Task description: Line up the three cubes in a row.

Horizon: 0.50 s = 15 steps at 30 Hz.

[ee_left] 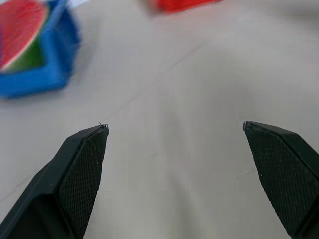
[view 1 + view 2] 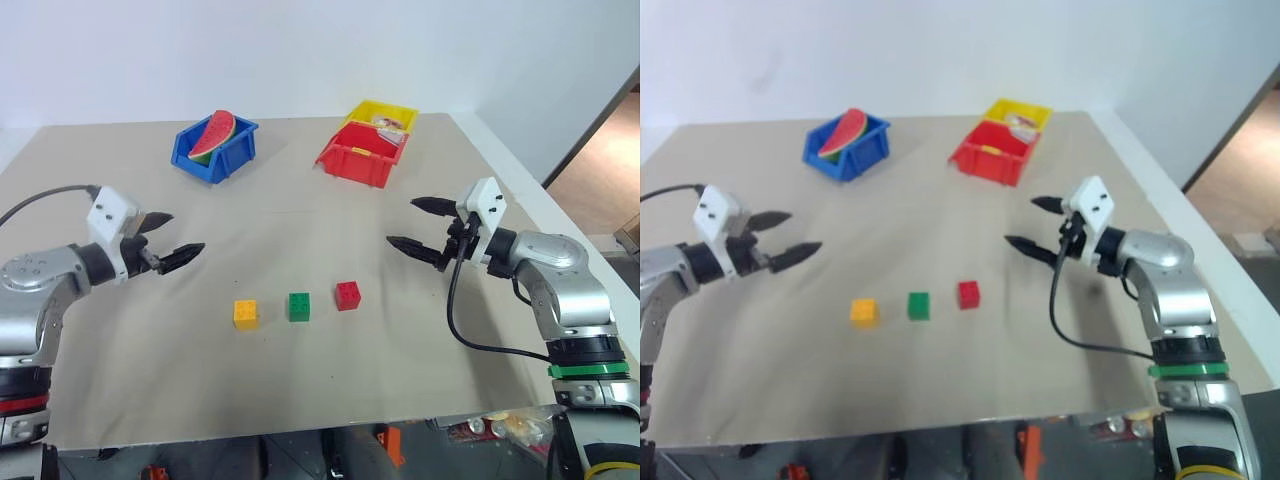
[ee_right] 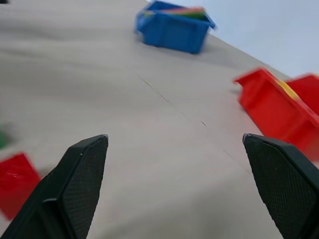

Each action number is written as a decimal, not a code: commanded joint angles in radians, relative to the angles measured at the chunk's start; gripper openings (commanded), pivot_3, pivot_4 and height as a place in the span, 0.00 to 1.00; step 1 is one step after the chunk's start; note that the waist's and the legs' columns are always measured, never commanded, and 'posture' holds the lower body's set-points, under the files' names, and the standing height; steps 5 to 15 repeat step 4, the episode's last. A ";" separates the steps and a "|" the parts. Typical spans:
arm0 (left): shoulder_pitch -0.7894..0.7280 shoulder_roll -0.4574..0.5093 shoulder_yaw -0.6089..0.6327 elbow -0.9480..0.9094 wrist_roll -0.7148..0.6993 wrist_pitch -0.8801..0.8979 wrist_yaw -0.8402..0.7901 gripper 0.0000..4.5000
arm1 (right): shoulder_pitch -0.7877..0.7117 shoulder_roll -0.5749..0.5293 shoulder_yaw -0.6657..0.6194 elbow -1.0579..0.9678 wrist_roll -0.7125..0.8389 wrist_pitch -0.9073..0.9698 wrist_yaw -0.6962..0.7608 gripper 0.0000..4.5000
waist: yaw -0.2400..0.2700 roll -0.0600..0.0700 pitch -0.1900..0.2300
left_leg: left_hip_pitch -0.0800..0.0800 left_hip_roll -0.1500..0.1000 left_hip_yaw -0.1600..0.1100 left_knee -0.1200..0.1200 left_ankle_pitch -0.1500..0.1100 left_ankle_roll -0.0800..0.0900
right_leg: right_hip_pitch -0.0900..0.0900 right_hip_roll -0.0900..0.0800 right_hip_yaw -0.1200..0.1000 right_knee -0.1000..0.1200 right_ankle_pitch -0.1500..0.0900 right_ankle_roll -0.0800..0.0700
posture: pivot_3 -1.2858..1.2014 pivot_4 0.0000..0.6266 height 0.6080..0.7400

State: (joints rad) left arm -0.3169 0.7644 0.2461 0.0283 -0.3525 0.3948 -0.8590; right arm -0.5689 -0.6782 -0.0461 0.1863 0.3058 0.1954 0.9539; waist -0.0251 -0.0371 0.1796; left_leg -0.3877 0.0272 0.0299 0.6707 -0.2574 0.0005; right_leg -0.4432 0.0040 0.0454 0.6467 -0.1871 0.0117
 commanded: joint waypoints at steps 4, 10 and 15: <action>-0.006 0.005 0.048 0.103 0.045 -0.139 0.065 1.00 | -0.053 0.007 -0.035 0.058 -0.020 -0.057 -0.032 1.00 | 0.001 0.000 0.000 | -0.001 0.000 0.000 0.000 0.000 0.000 | 0.000 -0.001 -0.001 0.000 0.000 0.000 | 0.52 0.24 1.00; -0.006 0.005 0.048 0.103 0.045 -0.139 0.065 1.00 | -0.053 0.007 -0.035 0.058 -0.020 -0.057 -0.032 1.00 | 0.001 0.000 0.000 | -0.001 0.000 0.000 0.000 0.000 0.000 | 0.000 -0.001 -0.001 0.000 0.000 0.000 | 0.52 0.24 1.00; -0.006 0.005 0.048 0.103 0.045 -0.139 0.065 1.00 | -0.053 0.007 -0.035 0.058 -0.020 -0.057 -0.032 1.00 | 0.001 0.000 0.000 | -0.001 0.000 0.000 0.000 0.000 0.000 | 0.000 -0.001 -0.001 0.000 0.000 0.000 | 0.52 0.24 1.00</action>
